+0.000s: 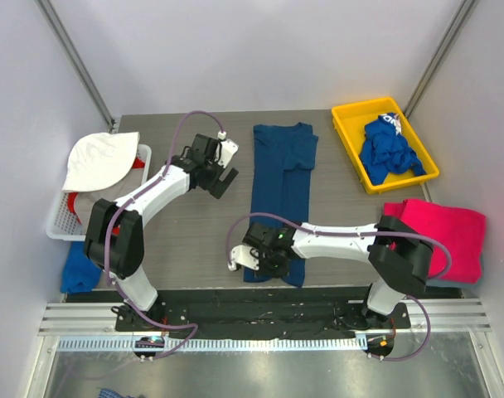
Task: Fold and stack the t-shirts
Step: Grab the bottom of the folded rectangular tshirt with right arm, then fold the folded rectangular tshirt in 1/3 of the way
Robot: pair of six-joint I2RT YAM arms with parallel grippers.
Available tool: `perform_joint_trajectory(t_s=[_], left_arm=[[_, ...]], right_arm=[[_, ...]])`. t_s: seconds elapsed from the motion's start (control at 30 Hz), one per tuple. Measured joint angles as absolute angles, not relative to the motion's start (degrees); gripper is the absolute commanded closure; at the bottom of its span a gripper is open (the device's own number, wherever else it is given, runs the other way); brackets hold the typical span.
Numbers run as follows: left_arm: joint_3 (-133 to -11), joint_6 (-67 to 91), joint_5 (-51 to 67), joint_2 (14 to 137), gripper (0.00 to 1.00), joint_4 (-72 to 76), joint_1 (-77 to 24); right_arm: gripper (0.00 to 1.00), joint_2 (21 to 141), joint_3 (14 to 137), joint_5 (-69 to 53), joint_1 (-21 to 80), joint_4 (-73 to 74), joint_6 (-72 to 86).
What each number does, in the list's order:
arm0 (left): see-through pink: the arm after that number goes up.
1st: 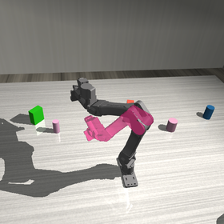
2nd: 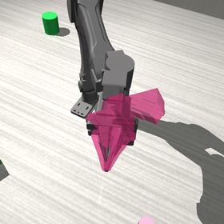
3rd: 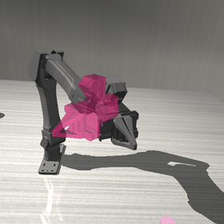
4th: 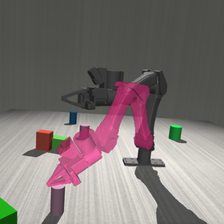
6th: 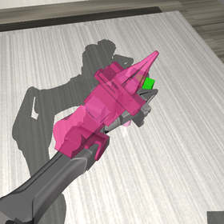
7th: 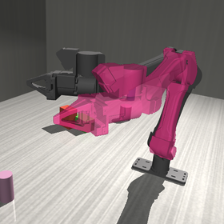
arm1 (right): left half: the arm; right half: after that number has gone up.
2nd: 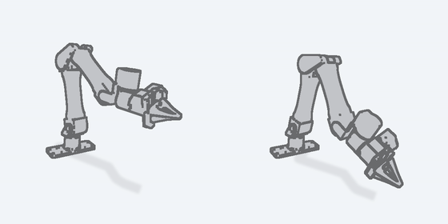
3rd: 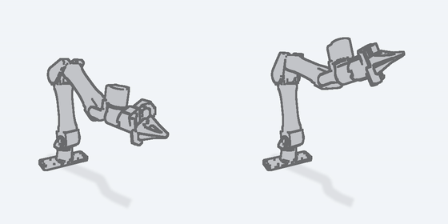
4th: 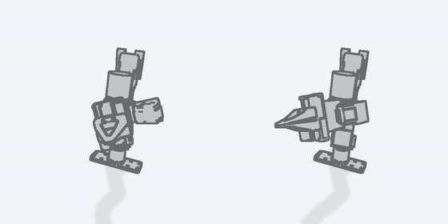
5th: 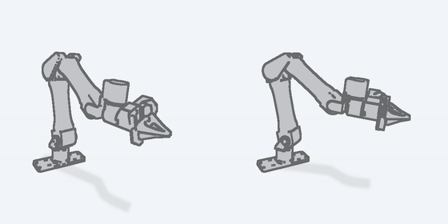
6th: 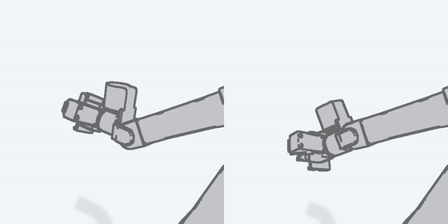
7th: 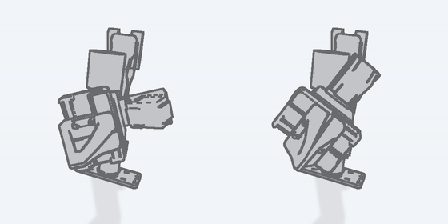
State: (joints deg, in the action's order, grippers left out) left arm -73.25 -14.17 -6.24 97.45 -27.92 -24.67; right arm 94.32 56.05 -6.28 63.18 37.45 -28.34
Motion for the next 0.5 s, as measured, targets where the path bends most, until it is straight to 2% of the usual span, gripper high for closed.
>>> perform_joint_trajectory(t_s=[0.23,0.5], left_arm=[[-73.3,-14.2,-6.4,97.4,0.0,-27.9,-24.7],[-73.3,-14.2,-6.4,97.4,0.0,-27.7,-24.6]], right_arm=[[0.99,94.0,59.6,-9.3,69.5,42.8,-28.3],[0.99,91.3,60.7,-6.6,70.1,44.0,-28.5]])
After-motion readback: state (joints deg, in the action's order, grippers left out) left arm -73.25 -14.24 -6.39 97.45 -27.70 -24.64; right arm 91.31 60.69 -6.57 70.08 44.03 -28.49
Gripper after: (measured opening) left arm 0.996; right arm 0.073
